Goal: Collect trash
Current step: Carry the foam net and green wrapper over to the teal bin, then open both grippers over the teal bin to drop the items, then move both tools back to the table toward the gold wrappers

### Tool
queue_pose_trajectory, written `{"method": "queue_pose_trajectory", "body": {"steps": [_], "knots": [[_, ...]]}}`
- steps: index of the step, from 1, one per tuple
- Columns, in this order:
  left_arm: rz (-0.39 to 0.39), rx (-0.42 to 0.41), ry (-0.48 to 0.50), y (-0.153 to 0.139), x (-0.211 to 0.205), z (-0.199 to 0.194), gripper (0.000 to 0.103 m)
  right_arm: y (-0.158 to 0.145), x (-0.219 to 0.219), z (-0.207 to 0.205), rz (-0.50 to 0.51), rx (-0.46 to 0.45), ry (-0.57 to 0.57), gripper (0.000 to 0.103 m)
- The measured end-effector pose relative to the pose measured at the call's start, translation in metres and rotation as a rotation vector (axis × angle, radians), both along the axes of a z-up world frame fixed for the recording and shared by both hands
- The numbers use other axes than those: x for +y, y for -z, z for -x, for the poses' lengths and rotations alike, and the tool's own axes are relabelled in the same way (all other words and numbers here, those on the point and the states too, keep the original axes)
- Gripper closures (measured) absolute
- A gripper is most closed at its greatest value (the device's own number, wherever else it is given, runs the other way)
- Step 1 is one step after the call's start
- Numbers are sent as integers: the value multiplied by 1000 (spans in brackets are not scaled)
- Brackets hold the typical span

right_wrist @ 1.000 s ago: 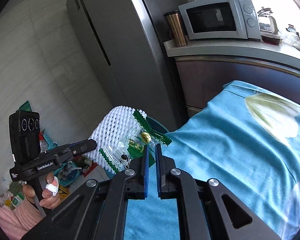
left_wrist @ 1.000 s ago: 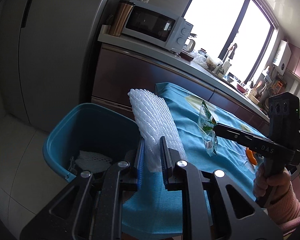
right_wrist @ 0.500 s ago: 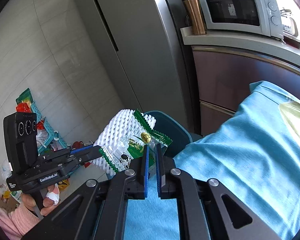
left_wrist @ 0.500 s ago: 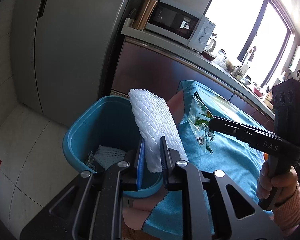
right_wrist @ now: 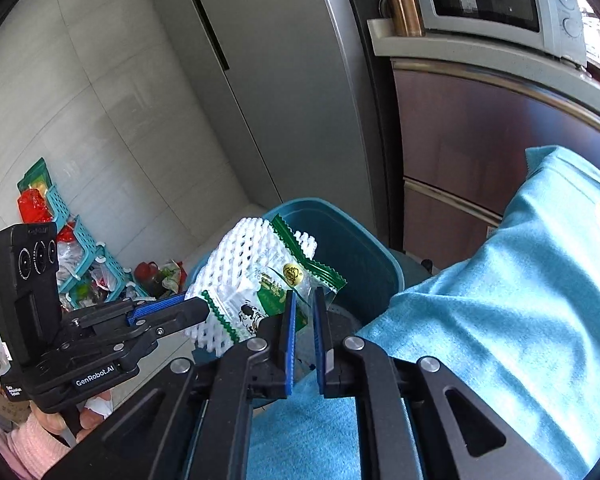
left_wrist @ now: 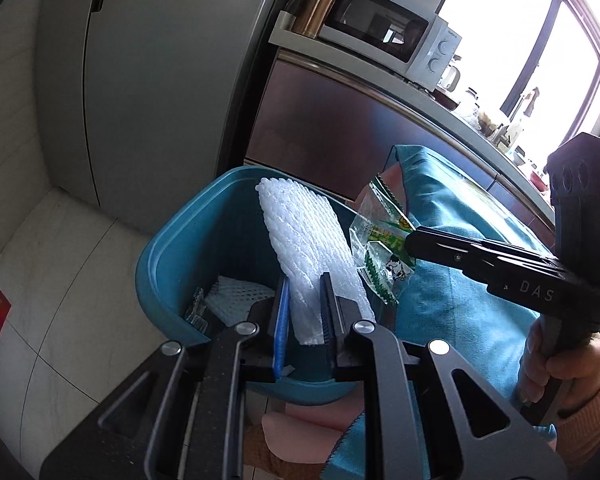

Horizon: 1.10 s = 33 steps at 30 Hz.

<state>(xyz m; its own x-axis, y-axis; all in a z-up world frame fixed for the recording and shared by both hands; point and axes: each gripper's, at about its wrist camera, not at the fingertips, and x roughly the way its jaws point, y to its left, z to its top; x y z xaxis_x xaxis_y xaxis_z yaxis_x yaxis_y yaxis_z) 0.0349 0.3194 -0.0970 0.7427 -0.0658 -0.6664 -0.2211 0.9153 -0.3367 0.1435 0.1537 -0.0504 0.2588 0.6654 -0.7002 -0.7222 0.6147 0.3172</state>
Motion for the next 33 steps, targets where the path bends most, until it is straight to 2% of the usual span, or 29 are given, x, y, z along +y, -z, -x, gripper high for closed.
{"method": "queue_pose_trajectory", "body": {"steps": [13, 18, 22, 26, 30, 33], "knots": [[9, 54, -3, 26, 0, -19, 85, 14, 12, -9, 69, 53, 12, 90], [13, 72, -4, 35, -1, -24, 81, 15, 8, -11, 58, 62, 23, 90], [20, 69, -13, 38, -2, -24, 74, 15, 2, -10, 37, 65, 31, 90], [26, 57, -9, 36, -4, -22, 73, 13, -11, -6, 10, 63, 43, 88], [-2, 24, 3, 24, -11, -14, 73, 5, -32, 3, -19, 43, 51, 81], [-24, -18, 33, 9, -23, -8, 68, -5, -53, 12, -49, 22, 64, 79]]}}
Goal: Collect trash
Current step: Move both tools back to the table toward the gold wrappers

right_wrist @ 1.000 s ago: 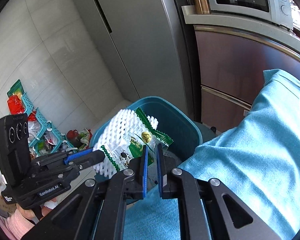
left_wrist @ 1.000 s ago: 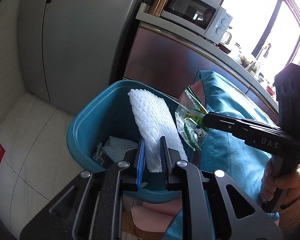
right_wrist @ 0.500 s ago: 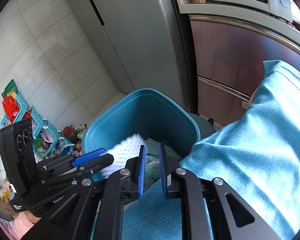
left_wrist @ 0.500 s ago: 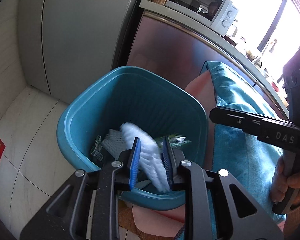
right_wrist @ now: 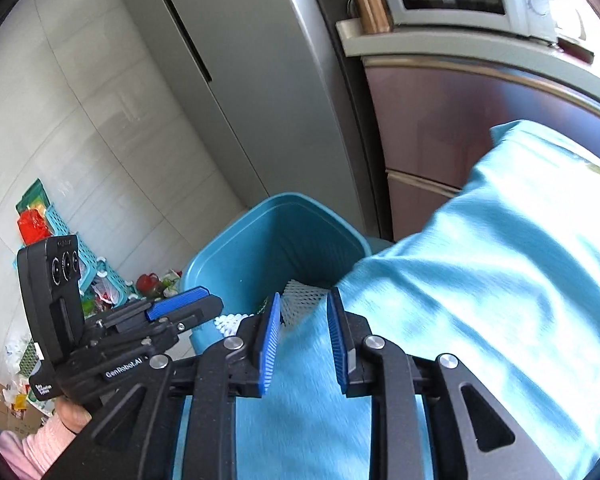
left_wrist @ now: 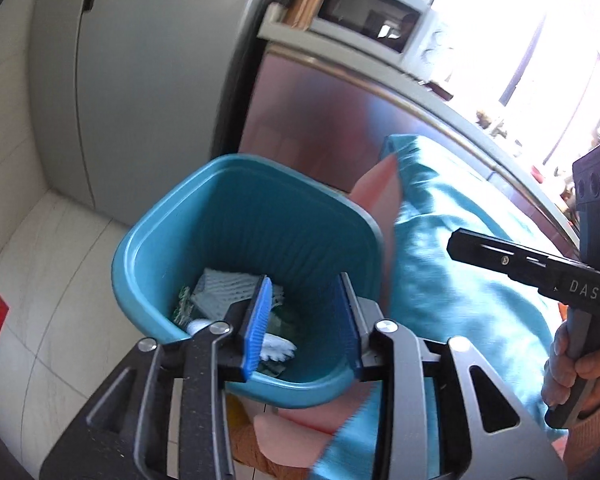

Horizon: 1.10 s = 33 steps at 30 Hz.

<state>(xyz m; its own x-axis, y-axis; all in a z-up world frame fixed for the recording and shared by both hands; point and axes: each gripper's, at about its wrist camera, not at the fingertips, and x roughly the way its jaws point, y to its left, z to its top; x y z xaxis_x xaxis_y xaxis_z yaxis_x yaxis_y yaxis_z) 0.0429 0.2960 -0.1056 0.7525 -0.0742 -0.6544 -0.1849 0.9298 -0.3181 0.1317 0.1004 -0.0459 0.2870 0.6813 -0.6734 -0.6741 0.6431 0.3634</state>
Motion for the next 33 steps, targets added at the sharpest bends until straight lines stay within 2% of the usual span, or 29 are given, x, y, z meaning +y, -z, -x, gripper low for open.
{"method": "queue_pose_trajectory", "body": {"steps": [7, 11, 15, 26, 33], "knots": [[-11, -110, 144, -38, -46, 10, 64, -27, -71, 24, -68, -74, 72, 70], [-11, -133, 268, -50, -86, 11, 64, -36, -123, 39, -82, -105, 153, 68], [-4, -144, 400, -55, -132, 8, 64, -38, -176, 56, -54, -136, 268, 65], [48, -112, 747, -52, -271, 11, 62, -21, -313, 94, 12, -122, 595, 63], [81, -35, 906, -36, -339, 5, 59, -2, -373, 107, 32, -69, 750, 63]]}}
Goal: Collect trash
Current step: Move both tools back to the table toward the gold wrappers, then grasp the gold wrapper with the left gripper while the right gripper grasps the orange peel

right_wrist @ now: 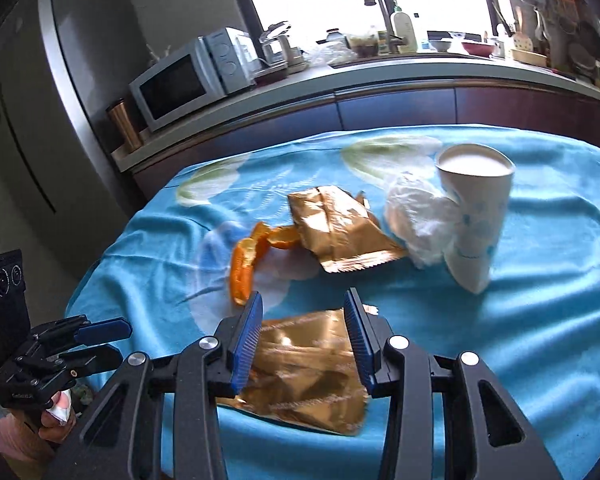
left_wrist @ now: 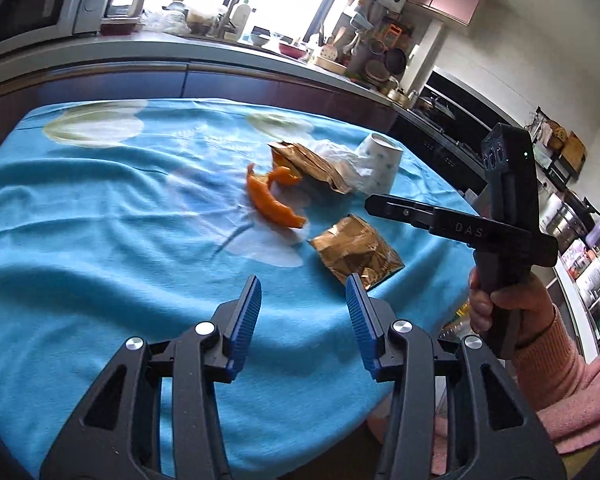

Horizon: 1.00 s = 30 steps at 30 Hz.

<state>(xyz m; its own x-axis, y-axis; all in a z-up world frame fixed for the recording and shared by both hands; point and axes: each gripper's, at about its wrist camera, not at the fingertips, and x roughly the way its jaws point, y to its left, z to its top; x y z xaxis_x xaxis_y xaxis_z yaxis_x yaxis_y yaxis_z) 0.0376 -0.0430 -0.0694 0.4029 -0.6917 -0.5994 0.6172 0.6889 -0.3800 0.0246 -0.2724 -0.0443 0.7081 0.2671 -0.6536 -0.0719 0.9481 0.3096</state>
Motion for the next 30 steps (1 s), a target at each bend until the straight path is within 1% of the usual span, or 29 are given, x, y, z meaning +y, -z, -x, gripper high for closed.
{"method": "queue_pose_trajectory", "body": {"steps": [3, 7, 10, 12, 14, 18, 21, 24, 25, 27, 30], "knots": [[-5, 51, 48, 10, -19, -6, 58, 10, -10, 4, -12, 28, 28, 63], [-12, 100, 93, 20, -43, -15, 58, 24, -20, 7, -53, 65, 32, 63], [-16, 135, 116, 27, -55, -21, 58, 31, -21, 8, -102, 77, 23, 62], [-14, 164, 115, 31, -60, -25, 57, 30, -19, 7, -111, 72, 11, 61], [3, 180, 112, 32, -62, -30, 56, 31, -16, 6, -139, 74, -10, 61], [39, 225, 108, 35, -63, -39, 55, 31, -5, 4, -148, 72, -53, 60], [41, 227, 85, 34, -59, -40, 63, 30, -1, 2, -150, 72, -69, 60], [36, 240, 50, 36, -52, -44, 83, 27, 1, 1, -145, 68, -83, 60], [33, 240, 35, 36, -49, -45, 95, 26, 2, 0, -145, 66, -89, 60], [39, 227, 14, 34, -41, -46, 95, 24, 5, -2, -144, 62, -99, 60], [44, 194, -14, 26, -26, -43, 100, 21, 11, -7, -138, 50, -113, 60]]}}
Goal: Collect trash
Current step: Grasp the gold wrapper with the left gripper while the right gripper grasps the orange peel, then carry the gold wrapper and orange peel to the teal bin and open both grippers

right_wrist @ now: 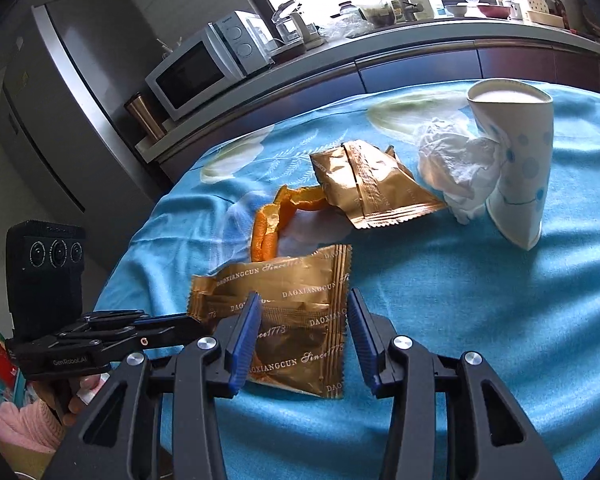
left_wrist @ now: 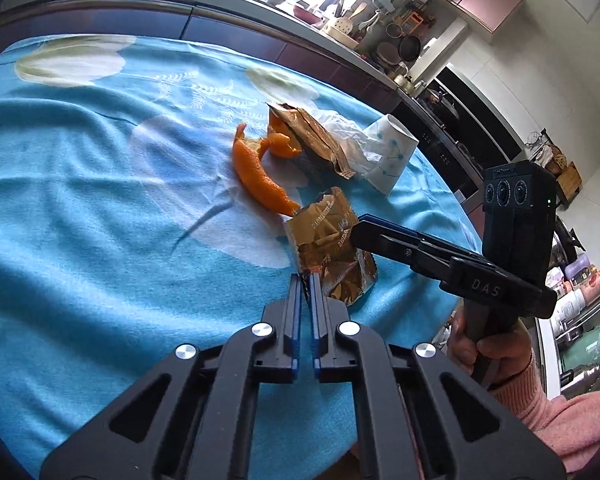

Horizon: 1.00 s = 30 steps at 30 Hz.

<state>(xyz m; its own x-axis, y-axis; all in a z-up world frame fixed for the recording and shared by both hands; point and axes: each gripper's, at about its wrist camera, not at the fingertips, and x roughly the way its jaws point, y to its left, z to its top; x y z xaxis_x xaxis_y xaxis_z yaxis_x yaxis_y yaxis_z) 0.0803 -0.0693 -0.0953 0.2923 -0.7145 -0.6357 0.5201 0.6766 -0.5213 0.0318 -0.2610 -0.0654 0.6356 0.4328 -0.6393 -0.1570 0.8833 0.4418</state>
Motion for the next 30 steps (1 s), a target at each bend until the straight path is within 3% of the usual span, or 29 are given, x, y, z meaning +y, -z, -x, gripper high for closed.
{"method": "queue_pose_trajectory", "body": {"steps": [13, 20, 30], "knots": [[32, -95, -140, -31, 102, 25, 102, -4, 41, -42, 58, -34, -70, 62], [59, -116, -253, -41, 155, 32, 102, 4, 56, -53, 120, 3, -82, 87], [82, -134, -346, -47, 200, 39, 102, -8, 72, -51, 146, -33, -97, 89]]}}
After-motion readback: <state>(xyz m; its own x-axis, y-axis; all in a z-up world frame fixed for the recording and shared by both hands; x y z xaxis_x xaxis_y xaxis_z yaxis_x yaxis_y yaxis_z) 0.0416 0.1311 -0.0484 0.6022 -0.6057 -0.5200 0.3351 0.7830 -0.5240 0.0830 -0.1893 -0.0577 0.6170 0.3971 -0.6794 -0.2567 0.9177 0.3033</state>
